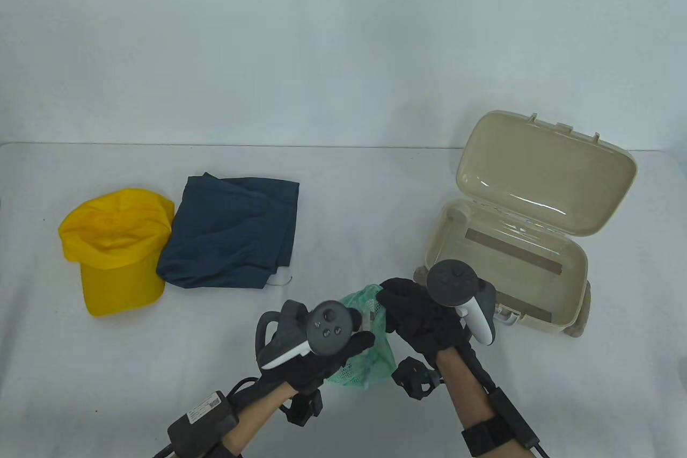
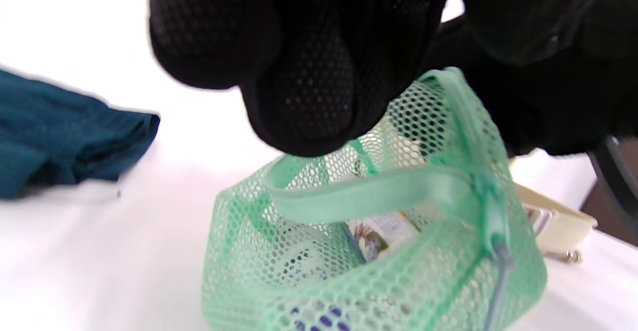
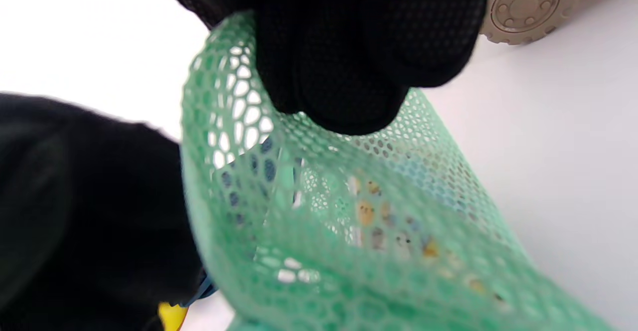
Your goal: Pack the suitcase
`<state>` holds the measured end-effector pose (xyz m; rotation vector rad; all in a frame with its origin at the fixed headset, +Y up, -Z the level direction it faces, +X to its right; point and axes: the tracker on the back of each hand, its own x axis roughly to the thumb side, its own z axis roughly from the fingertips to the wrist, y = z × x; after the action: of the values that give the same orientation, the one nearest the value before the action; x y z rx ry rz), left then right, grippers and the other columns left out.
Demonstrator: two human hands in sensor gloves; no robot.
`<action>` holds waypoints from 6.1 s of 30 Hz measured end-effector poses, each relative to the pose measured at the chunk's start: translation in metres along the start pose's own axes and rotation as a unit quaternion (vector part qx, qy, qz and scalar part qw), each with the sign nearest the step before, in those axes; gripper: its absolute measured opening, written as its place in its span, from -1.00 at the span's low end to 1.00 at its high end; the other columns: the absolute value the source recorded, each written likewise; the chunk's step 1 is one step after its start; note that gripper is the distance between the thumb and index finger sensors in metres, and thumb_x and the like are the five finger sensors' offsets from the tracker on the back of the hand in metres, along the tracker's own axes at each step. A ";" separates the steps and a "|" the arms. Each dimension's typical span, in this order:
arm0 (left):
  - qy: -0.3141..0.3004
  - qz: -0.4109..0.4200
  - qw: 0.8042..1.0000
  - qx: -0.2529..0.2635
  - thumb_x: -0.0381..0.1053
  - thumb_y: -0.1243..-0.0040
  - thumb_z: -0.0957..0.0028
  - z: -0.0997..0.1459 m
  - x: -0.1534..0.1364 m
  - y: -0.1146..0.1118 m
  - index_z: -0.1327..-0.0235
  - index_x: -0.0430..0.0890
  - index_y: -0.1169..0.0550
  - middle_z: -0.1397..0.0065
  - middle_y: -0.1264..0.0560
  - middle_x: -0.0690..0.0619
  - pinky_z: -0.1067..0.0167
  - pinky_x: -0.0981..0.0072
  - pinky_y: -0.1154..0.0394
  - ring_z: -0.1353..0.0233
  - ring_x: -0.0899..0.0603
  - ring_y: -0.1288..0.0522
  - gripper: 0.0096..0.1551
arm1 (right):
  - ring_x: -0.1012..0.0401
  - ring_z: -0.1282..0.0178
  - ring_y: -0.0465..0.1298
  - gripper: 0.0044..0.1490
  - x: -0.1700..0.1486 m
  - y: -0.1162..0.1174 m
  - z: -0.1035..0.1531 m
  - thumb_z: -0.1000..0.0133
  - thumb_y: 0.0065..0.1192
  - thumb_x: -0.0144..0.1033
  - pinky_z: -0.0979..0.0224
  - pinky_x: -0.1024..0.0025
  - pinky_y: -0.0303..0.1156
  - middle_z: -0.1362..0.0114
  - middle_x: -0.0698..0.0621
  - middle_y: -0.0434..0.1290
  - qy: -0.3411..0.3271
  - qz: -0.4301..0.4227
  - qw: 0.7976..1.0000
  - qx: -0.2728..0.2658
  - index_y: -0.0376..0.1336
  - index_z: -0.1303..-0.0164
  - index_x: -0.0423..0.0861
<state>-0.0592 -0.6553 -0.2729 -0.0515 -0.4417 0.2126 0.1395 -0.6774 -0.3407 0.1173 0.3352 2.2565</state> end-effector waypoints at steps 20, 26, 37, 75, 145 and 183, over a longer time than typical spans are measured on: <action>-0.005 -0.189 0.982 0.004 0.18 -0.14 -0.15 -0.009 0.032 -0.053 -0.21 -0.10 -0.60 -0.12 -0.70 0.03 0.20 0.33 -0.65 0.21 0.02 -0.74 -0.47 | 0.21 0.09 0.73 -0.45 -0.005 0.000 0.002 -0.22 0.16 -0.10 0.03 0.41 0.68 -0.03 0.04 0.65 0.037 -0.060 0.997 -0.009 0.34 -0.24 -0.21; -0.022 -0.152 0.988 -0.022 0.12 -0.04 -0.19 -0.010 0.026 -0.041 -0.25 -0.09 -0.56 -0.13 -0.66 0.05 0.15 0.32 -0.64 0.15 0.02 -0.72 -0.51 | 0.13 0.01 0.69 -0.40 -0.002 -0.004 0.002 -0.24 0.09 -0.08 -0.05 0.30 0.63 -0.10 -0.01 0.62 0.011 -0.018 1.000 -0.001 0.30 -0.31 -0.23; -0.002 -0.024 0.998 -0.054 0.10 -0.06 -0.18 -0.015 -0.006 -0.007 -0.21 -0.07 -0.57 -0.10 -0.65 0.04 0.14 0.31 -0.64 0.14 0.02 -0.72 -0.54 | 0.02 -0.14 0.63 -0.45 0.046 0.000 0.039 -0.22 0.13 -0.02 -0.19 0.15 0.56 -0.21 -0.03 0.58 -0.113 0.226 0.968 0.003 0.32 -0.31 -0.07; 0.135 -0.104 0.985 0.006 0.08 -0.06 -0.11 -0.098 -0.086 -0.004 -0.28 0.08 -0.51 -0.21 -0.60 0.16 -0.03 0.30 -0.65 -0.01 0.09 -0.71 -0.54 | 0.14 -0.19 0.64 -0.44 0.038 0.057 0.055 -0.03 0.30 0.05 -0.28 0.19 0.56 -0.20 0.10 0.61 -0.169 0.416 0.888 -0.102 0.39 -0.19 0.04; -0.012 -0.031 0.997 0.067 0.34 0.05 -0.10 0.058 -0.086 0.020 -0.69 -0.13 -0.07 -0.73 -0.11 -0.23 -0.47 -0.26 -0.30 -0.67 -0.37 -0.23 -0.01 | 0.00 -0.12 0.63 -0.20 0.002 0.055 -0.059 -0.18 0.11 0.10 -0.14 0.10 0.58 -0.30 -0.17 0.57 0.173 0.447 0.876 0.052 0.31 -0.40 -0.26; -0.002 -0.022 0.997 0.076 0.34 0.05 -0.11 0.059 -0.093 0.024 -0.69 -0.11 -0.09 -0.73 -0.12 -0.22 -0.45 -0.26 -0.32 -0.66 -0.37 -0.26 -0.03 | 0.16 0.03 0.64 -0.47 0.062 -0.073 -0.010 -0.26 -0.07 -0.21 -0.06 0.25 0.60 -0.11 -0.02 0.58 0.106 0.228 0.967 -0.032 0.31 -0.26 -0.24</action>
<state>-0.1712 -0.6518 -0.2608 0.1079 -0.4282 0.2023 0.1510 -0.5872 -0.3723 -0.0935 0.3777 2.7422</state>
